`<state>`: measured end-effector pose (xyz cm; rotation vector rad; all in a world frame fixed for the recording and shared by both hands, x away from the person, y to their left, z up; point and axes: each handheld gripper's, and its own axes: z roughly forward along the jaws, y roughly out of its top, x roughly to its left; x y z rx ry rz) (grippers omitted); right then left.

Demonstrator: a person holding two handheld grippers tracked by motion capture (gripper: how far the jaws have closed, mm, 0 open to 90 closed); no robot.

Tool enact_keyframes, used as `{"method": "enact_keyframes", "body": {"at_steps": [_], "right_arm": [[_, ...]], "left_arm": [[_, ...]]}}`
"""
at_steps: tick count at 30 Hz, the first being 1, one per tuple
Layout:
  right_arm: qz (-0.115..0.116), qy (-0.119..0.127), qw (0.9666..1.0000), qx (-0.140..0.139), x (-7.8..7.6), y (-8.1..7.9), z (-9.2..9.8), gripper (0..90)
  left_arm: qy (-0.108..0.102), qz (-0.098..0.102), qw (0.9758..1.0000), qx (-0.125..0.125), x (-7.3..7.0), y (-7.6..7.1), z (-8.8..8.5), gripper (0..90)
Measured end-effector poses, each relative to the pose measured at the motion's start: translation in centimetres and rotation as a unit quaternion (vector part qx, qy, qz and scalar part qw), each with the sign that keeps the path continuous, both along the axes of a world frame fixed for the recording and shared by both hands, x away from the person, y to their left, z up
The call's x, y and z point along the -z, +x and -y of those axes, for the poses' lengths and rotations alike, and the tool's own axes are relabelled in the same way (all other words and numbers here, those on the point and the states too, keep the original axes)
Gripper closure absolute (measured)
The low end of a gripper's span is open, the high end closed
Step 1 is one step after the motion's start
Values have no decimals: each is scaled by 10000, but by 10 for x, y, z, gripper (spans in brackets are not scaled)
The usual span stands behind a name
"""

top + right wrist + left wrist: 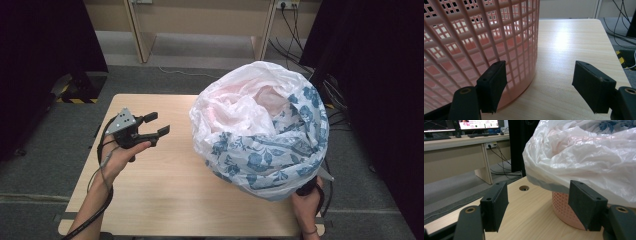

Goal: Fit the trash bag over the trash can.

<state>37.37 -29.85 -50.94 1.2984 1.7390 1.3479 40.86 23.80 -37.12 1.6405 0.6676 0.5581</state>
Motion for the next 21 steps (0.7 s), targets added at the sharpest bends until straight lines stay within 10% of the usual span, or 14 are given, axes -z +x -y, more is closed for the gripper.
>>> {"method": "enact_keyframes", "body": {"at_steps": [21], "right_arm": [[8,-9,10000,-3,0,0,0,276]], "left_arm": [[-105,-114,9991,-385,81,-27,-32,316]]}}
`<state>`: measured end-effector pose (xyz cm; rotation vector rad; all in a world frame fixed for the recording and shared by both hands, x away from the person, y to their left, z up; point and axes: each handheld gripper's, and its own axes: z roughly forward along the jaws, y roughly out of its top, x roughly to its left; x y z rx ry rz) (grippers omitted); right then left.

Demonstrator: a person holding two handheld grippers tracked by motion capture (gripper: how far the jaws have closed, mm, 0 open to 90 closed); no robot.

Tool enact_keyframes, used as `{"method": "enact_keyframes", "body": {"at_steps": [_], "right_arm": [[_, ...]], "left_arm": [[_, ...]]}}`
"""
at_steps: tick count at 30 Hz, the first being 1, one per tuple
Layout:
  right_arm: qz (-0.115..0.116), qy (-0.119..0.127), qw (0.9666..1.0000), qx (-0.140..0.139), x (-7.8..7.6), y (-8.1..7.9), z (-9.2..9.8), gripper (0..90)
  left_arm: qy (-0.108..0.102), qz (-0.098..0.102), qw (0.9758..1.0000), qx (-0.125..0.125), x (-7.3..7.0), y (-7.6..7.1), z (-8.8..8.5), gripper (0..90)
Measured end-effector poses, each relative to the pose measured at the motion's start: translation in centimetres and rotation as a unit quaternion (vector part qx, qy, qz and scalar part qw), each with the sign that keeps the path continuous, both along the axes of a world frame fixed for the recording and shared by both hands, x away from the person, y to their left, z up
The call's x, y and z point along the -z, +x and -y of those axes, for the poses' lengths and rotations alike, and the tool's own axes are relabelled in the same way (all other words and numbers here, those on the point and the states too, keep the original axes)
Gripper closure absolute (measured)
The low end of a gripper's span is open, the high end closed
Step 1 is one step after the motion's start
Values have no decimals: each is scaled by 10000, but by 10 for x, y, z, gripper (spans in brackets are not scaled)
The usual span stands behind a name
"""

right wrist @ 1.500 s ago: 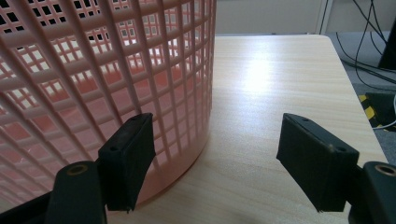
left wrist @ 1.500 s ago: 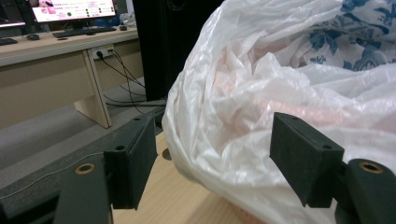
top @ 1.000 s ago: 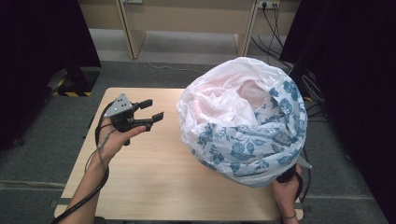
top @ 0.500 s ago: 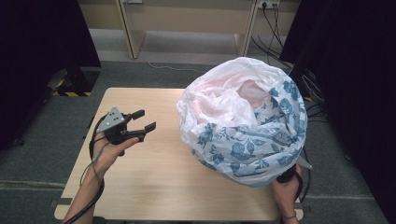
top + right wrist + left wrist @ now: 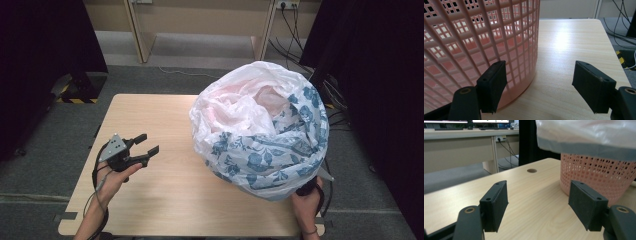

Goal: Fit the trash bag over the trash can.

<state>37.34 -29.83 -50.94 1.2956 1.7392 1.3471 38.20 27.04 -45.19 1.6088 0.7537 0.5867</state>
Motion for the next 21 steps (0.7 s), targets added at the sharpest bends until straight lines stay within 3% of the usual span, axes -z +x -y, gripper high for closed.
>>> {"method": "enact_keyframes", "body": {"at_steps": [6,7,11,21], "right_arm": [[0,-2,10000,0,0,0,0,276],[0,0,10000,-1,0,0,0,276],[-9,7,10000,-4,0,0,0,276],[-15,29,10000,-19,0,0,0,276]], "left_arm": [[68,-41,9999,-110,24,-4,-5,318],[1,43,9999,-133,33,-5,-7,324],[-68,92,9998,-171,44,-7,-10,324],[-70,-12,9998,-197,59,-10,-10,309]]}}
